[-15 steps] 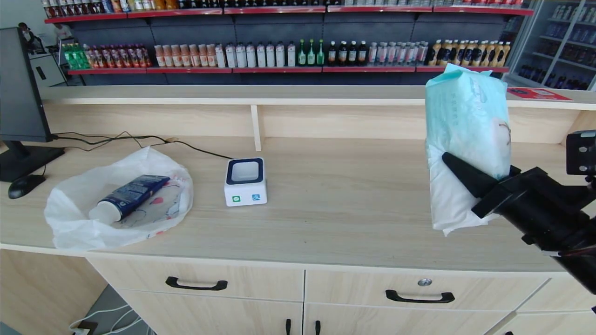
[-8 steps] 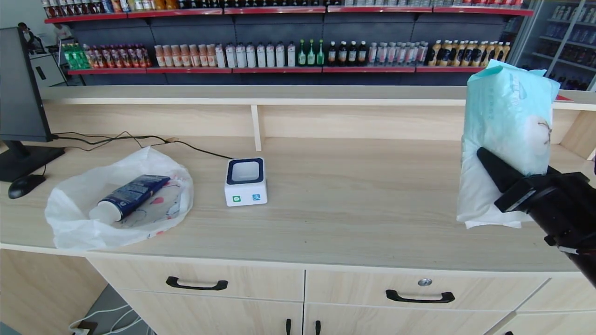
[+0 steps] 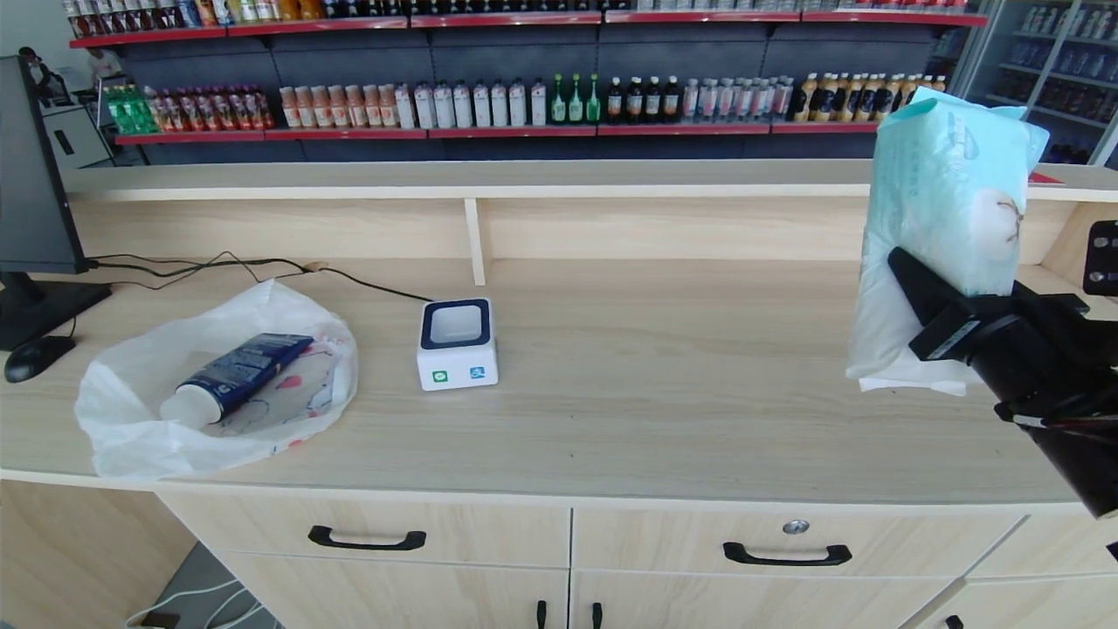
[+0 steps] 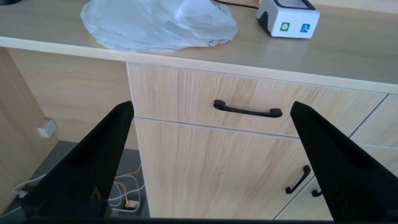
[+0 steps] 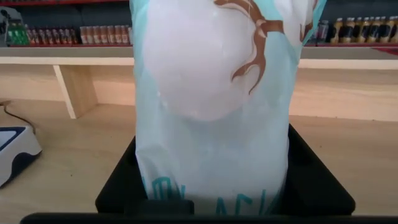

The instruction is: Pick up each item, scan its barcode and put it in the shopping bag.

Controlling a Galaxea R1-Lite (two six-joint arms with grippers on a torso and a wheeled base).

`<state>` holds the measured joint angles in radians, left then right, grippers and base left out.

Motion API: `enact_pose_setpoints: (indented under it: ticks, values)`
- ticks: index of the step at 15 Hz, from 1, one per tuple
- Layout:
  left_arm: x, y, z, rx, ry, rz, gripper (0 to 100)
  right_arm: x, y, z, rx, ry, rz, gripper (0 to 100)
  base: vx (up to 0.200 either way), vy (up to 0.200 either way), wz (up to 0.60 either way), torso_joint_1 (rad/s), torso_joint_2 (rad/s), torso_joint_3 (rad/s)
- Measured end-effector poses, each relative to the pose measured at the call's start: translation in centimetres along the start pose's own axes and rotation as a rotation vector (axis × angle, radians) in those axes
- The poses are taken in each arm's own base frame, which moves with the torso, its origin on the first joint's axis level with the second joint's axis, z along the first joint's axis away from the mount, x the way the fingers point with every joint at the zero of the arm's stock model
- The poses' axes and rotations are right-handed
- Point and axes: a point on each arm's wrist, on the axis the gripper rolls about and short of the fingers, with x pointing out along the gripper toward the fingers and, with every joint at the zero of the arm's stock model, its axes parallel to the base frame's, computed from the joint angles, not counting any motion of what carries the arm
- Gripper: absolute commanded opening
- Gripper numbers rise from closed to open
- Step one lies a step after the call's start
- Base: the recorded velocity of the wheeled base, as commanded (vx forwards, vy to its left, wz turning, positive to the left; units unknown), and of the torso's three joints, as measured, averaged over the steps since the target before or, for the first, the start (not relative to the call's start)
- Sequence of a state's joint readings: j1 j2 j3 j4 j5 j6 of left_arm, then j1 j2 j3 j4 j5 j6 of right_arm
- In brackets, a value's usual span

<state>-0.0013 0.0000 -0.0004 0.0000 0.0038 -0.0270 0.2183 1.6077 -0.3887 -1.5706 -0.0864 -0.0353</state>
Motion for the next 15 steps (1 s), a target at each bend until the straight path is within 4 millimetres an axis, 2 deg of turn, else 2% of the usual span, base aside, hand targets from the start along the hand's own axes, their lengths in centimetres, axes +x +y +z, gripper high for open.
enact_pose_setpoints:
  ticks: [8,15]
  values:
    - [0.00,0.01,-0.01,-0.008,0.000,0.001,100,0.82,0.09,-0.94,0.024,0.024,0.003,0,0.000,0.200,0.00,0.007,0.00,0.004]
    - [0.00,0.01,-0.01,-0.008,0.000,0.001,100,0.70,0.08,-0.08,0.028,-0.009,0.006,0,0.000,0.200,0.00,0.001,0.00,0.002]
